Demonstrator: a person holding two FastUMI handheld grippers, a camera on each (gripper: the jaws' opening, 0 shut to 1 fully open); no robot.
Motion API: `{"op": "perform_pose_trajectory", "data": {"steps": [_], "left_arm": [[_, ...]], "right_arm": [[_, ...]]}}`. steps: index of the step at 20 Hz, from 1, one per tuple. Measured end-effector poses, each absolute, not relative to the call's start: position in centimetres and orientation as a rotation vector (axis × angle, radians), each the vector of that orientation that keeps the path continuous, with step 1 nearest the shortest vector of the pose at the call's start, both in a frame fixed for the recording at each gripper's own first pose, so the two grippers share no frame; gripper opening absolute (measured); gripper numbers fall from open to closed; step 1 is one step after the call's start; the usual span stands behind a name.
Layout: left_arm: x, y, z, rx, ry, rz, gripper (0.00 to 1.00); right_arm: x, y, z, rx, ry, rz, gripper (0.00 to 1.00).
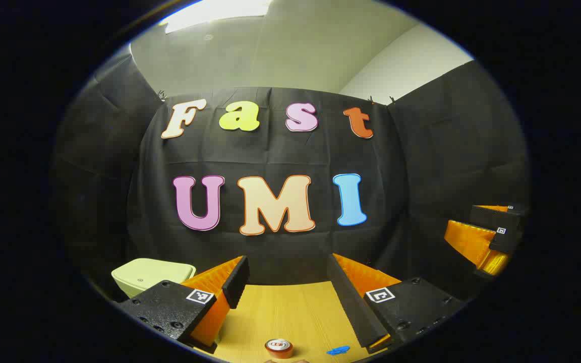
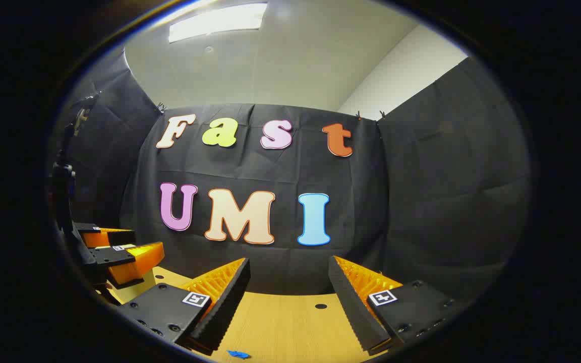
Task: Press the lid of the desktop garbage bin to open it, pick up the crumpled paper on the desktop and throw it into the bin, then pick up the pop can on the desktop and drop it into the bin, and finally close the garbage bin lid.
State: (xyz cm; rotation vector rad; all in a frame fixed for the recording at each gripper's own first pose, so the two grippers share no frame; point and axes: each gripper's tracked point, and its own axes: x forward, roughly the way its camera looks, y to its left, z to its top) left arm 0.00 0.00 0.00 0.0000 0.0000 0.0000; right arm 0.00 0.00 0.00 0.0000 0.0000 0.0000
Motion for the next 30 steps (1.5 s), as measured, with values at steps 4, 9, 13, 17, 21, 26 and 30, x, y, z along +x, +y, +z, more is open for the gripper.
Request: {"op": "perform_pose_trajectory", "data": {"steps": [4, 9, 13, 17, 21, 26, 30], "left_arm": [[0.1, -0.1, 0.2, 0.016, -0.002, 0.003, 0.93], [0.2, 0.0, 0.2, 0.019, -0.008, 0.010, 0.93], [0.7, -0.7, -0.2, 0.022, 0.000, -0.003, 0.93], [1.2, -0.5, -0.3, 0.016, -0.001, 0.002, 0.93], [1.4, 0.5, -0.2, 0.031, -0.003, 0.027, 0.93], [1.9, 1.6, -0.2, 0.051, -0.010, 0.040, 0.82], [2.0, 2.5, -0.3, 0.062, -0.008, 0.031, 0.55]], "right_arm": [[0.9, -0.4, 0.1, 0.007, -0.004, -0.004, 0.98], [1.1, 0.0, -0.2, 0.009, -0.004, 0.010, 0.99], [1.5, -0.2, -0.3, 0.020, -0.016, 0.017, 0.98], [1.9, 0.5, -1.8, 0.036, 0.006, 0.042, 0.98], [2.3, 1.4, -2.3, 0.044, 0.007, 0.063, 0.98], [3.0, 2.0, -3.1, 0.046, 0.024, 0.076, 0.98], [3.4, 2.7, -3.4, 0.043, 0.028, 0.085, 0.98]]}}
